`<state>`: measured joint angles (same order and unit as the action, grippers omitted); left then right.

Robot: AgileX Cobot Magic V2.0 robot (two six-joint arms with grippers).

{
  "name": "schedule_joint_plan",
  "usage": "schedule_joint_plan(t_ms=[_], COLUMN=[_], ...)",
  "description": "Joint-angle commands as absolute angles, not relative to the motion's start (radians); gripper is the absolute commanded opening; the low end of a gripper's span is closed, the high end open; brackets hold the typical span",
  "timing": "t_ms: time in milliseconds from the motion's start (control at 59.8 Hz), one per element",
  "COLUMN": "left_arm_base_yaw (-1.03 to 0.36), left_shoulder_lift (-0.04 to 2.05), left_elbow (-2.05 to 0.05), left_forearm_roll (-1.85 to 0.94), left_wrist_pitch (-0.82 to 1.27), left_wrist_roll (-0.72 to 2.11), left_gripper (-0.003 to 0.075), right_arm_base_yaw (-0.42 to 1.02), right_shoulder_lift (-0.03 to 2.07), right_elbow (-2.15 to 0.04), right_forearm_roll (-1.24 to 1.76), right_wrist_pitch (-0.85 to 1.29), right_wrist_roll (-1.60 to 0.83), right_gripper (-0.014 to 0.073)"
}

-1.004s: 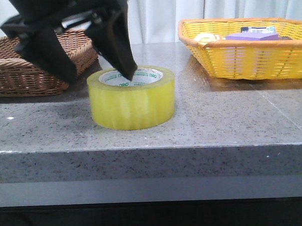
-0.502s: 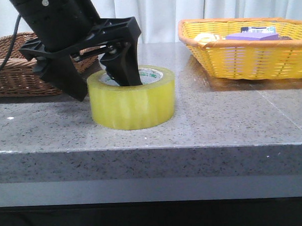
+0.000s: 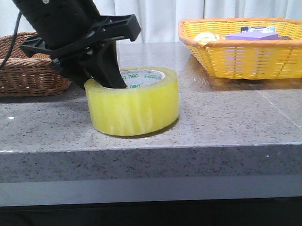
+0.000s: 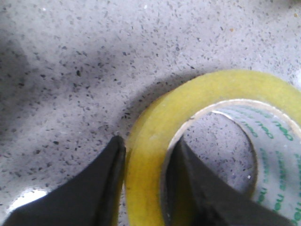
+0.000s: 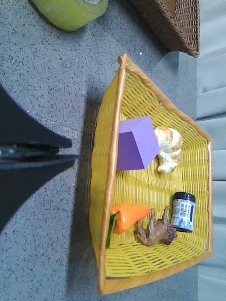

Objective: Transfer tape with both arms
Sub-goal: 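Lower the left gripper onto the tape roll and grip its rim, then lift the tape roll with the left gripper and lower it into the brown basket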

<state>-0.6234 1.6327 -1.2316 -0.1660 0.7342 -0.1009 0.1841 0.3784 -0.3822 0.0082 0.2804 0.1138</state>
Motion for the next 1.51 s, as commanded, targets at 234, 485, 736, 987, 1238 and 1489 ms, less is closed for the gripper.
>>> schedule_joint_plan(t_ms=[234,485,736,987,1238,1489], left_arm_base_yaw=[-0.644,-0.68,-0.561,-0.388,-0.228,-0.163], left_shoulder_lift=[1.592,1.592,1.591,1.591,1.593,1.651], left_elbow=[-1.346,-1.482,-1.644,-1.713,-1.713,-1.713], left_forearm_roll=[-0.214,-0.203,-0.132,-0.087,-0.087,-0.041], left_wrist_pitch=[0.774,0.792,0.892,0.955,0.97,0.967], left_wrist_roll=[-0.105,-0.105,-0.105,-0.105,-0.105,-0.105], left_gripper=[0.0064,0.0064,0.0064,0.0064,0.0064,0.0064], right_arm_base_yaw=[0.177,0.177,0.177,0.177,0.177,0.177], right_shoulder_lift=[0.382,0.382,0.382,0.382,0.382,0.382], right_elbow=[-0.41,-0.41,-0.41,-0.41,-0.41,-0.41], right_forearm_roll=[0.0,0.0,0.0,0.0,0.0,0.0], right_wrist_pitch=[0.19,0.19,0.19,0.19,0.19,0.19], right_wrist_roll=[0.111,0.111,0.111,0.111,0.111,0.111], right_gripper=[-0.0068,-0.0068,-0.0068,-0.0068,-0.0068,-0.0068])
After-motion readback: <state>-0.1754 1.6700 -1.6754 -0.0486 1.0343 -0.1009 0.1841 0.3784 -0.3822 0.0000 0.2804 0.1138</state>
